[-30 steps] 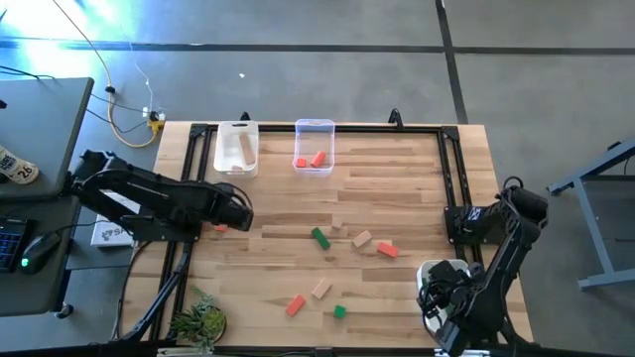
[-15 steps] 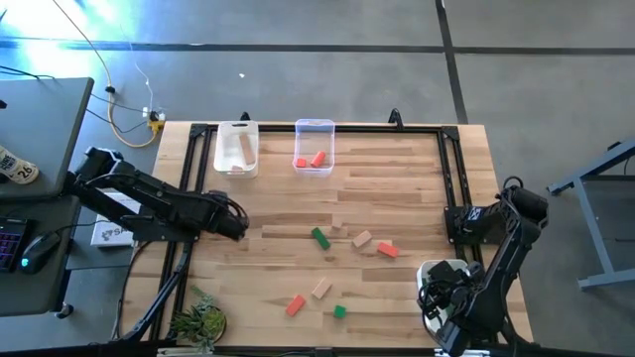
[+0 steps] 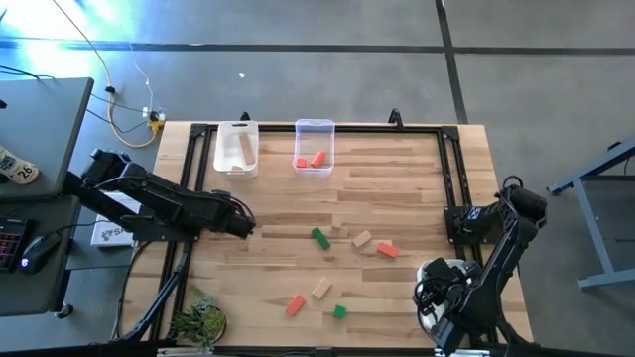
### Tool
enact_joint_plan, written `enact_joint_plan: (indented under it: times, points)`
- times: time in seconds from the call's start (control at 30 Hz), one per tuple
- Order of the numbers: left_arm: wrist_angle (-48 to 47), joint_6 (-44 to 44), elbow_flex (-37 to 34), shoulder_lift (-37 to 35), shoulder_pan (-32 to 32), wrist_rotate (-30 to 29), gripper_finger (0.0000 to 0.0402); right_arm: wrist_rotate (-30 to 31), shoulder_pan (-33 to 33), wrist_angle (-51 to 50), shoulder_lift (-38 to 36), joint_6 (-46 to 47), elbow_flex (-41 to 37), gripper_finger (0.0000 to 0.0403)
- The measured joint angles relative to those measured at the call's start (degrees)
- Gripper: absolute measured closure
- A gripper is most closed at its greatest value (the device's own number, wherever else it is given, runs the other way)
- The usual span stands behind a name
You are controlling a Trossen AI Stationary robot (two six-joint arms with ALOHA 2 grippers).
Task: Sort & place blocks by color
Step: Put the orange block into the transparent bin
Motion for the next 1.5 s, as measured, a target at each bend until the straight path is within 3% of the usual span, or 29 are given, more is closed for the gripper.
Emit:
enact_joint_plan:
  times: [0.57, 1.07, 1.27, 1.5]
  points:
    - [5.9, 5.8, 0.2, 11.5, 3.2, 2.3, 0.0188, 0.0, -0.4, 0.0, 0.0, -0.9, 0.0, 0.0249]
    - [11.4, 7.2, 3.5, 11.2, 1.6, 4.1, 0.0188, 2.6, -0.9, 0.0, 0.0, -5.4, 0.0, 0.0249]
    - [9.7, 10.1, 8.7, 11.4, 1.2, 0.1, 0.0188, 2.8, -1.1, 0.0, 0.0, -5.6, 0.0, 0.0249]
    - [8.7, 10.1, 9.4, 11.4, 1.5, -1.0, 0.0188, 2.7, -1.1, 0.0, 0.0, -5.5, 0.0, 0.0249]
